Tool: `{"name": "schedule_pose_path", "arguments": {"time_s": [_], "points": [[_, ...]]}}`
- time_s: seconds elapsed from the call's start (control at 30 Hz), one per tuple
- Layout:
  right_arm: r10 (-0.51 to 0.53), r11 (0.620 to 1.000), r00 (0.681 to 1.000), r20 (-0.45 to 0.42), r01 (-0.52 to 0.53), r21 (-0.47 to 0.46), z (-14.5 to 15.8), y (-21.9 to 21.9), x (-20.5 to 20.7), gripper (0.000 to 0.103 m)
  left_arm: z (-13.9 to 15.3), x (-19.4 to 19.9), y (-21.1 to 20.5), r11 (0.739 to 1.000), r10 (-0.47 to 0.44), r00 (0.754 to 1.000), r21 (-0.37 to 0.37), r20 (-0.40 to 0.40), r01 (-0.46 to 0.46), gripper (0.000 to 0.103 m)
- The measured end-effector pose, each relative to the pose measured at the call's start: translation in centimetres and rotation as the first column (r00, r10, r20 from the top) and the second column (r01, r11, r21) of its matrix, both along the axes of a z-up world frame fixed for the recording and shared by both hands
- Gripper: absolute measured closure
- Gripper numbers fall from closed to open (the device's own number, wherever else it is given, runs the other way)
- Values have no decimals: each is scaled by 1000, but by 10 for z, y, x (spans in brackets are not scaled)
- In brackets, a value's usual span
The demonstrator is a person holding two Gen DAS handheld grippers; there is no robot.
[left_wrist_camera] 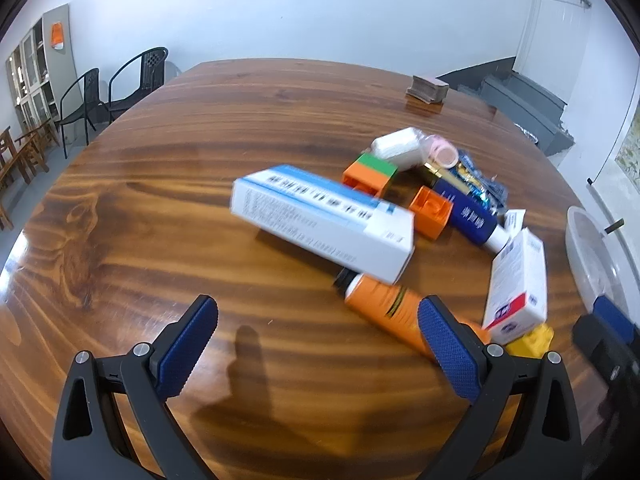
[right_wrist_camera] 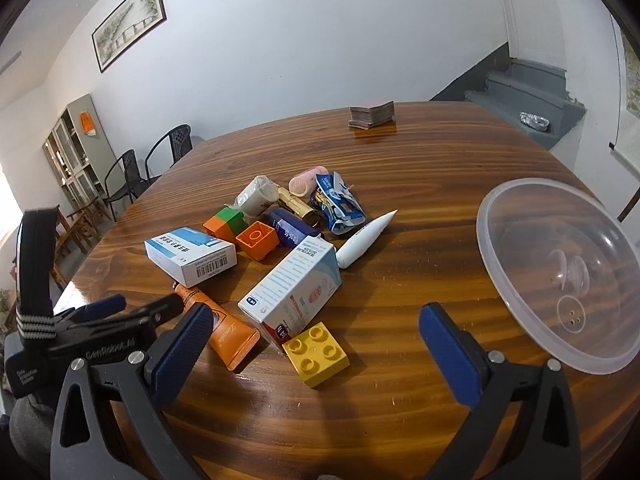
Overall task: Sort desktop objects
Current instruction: 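Grasp the white-blue vitamin box with the left tool while the right tool approaches the small white box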
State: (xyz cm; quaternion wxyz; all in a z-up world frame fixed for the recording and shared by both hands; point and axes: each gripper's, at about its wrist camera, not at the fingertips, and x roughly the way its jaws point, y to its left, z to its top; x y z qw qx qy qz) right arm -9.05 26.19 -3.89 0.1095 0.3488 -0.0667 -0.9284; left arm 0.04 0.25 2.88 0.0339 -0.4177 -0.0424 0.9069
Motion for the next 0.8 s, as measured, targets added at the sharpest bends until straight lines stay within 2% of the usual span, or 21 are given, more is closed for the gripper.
{"name": "schedule_pose_path", "arguments": {"time_s": [0.17, 0.33, 0.67, 0.8], "points": [[4, 1000, 1000, 3, -4, -7, 0, 0, 0, 0, 3, -10, 15, 998, 4, 1000, -70, -14, -5, 1], [3, 1000, 1000, 5, -3, -17, 0, 3, 0, 0, 1, -24, 12, 995, 21, 1000, -94, -2, -21, 1], [12, 1000, 1000, 10, -12, -18, 0, 1, 0, 0, -7, -33, -54, 979, 169, 986, -116, 15, -166, 1], [15, 1000, 1000, 17, -15, -15, -2, 0, -1, 0, -4, -32, -76, 976, 208, 978, -75, 14, -206, 1]]}}
